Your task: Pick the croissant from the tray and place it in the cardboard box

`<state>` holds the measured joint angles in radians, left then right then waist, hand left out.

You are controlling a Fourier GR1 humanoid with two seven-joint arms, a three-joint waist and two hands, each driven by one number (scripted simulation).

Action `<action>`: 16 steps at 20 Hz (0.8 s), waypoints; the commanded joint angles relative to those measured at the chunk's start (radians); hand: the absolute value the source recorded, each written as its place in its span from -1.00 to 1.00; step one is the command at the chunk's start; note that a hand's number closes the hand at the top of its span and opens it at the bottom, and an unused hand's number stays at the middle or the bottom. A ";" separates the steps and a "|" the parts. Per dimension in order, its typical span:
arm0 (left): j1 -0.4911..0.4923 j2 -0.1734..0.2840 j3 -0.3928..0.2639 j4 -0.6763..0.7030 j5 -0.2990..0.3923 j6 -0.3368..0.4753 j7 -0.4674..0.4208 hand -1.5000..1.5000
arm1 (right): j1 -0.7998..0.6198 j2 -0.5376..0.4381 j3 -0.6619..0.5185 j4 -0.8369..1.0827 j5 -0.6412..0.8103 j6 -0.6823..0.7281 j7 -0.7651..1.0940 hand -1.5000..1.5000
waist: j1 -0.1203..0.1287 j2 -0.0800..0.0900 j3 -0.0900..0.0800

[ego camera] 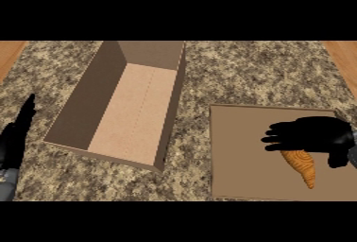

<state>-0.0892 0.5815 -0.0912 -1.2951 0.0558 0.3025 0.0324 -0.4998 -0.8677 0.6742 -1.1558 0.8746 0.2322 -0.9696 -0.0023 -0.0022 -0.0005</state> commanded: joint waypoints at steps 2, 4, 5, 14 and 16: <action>-0.040 -0.028 0.030 0.086 -0.018 -0.035 -0.029 0.00 | 0.040 -0.030 -0.024 -0.100 0.022 0.091 -0.042 -1.00 | -0.003 0.002 0.000; 0.029 -0.033 0.024 -0.053 -0.037 0.002 0.026 0.00 | 0.078 -0.065 -0.037 -0.155 0.059 0.085 0.003 -1.00 | 0.002 -0.001 0.000; -0.038 0.006 0.050 -0.017 -0.025 -0.044 0.054 0.00 | 0.109 -0.075 -0.028 -0.175 0.077 0.062 0.021 -1.00 | -0.003 -0.001 0.000; -0.067 -0.090 0.048 0.038 -0.113 -0.027 0.050 0.00 | 0.150 0.101 -0.067 -0.107 0.199 0.063 0.142 1.00 | -0.001 0.002 0.000; 0.003 -0.060 0.066 -0.046 -0.079 -0.061 0.041 0.00 | 0.124 0.144 -0.096 -0.047 0.199 -0.080 0.088 1.00 | 0.009 0.002 0.001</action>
<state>-0.1034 0.5179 -0.0392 -1.3032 -0.0247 0.2636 0.0588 -0.3882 -0.7954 0.6003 -1.2251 1.0489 0.2132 -0.8793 0.0028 -0.0055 -0.0050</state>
